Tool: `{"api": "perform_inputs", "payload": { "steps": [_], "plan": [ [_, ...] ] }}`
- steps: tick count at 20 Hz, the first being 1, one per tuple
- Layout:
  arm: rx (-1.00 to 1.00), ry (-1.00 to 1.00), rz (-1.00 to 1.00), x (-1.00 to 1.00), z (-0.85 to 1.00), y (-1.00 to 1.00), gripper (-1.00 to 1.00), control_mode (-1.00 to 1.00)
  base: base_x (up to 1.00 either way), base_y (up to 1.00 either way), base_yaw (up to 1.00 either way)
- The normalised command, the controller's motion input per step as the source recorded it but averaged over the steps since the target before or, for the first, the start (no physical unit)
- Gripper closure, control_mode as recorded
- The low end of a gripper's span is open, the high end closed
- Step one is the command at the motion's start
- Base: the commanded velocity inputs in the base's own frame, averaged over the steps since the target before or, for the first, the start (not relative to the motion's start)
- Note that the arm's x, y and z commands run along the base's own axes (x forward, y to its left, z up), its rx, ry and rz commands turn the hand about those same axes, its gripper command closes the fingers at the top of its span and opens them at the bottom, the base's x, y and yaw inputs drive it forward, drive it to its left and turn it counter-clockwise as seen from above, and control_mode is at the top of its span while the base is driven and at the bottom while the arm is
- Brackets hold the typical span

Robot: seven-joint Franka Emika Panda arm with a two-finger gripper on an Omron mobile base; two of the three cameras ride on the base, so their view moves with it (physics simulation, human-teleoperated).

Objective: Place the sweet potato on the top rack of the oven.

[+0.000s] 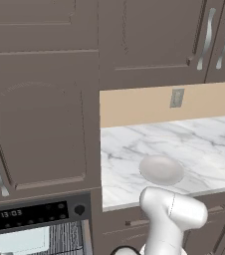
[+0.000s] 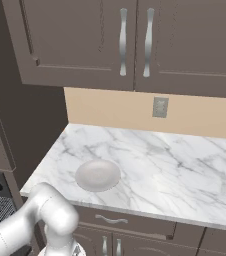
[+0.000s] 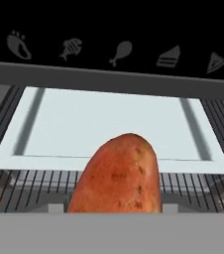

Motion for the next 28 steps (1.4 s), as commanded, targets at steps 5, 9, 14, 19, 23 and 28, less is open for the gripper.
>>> {"api": "perform_inputs", "payload": {
  "steps": [5, 9, 14, 19, 23, 28],
  "plan": [
    [-0.02, -0.02, 0.00, 0.10, 0.00, 0.00, 1.00, -1.00, 0.00, 0.00, 0.00],
    [0.00, -0.10, 0.00, 0.03, 0.00, 0.00, 1.00, -1.00, 0.00, 0.00, 0.00],
    [0.00, -0.09, 0.00, 0.12, 0.00, 0.00, 1.00, -1.00, 0.00, 0.00, 0.00],
    [0.00, 0.00, 0.00, 0.23, -0.01, 0.00, 1.00, -1.00, 0.00, 0.00, 0.00],
    [0.00, 0.00, 0.00, 0.23, -0.08, -0.06, 1.00, -1.00, 0.00, 0.00, 0.00],
    [0.00, 0.00, 0.00, 0.21, -0.26, -0.02, 1.00, -1.00, 0.00, 0.00, 0.00]
  ]
}}
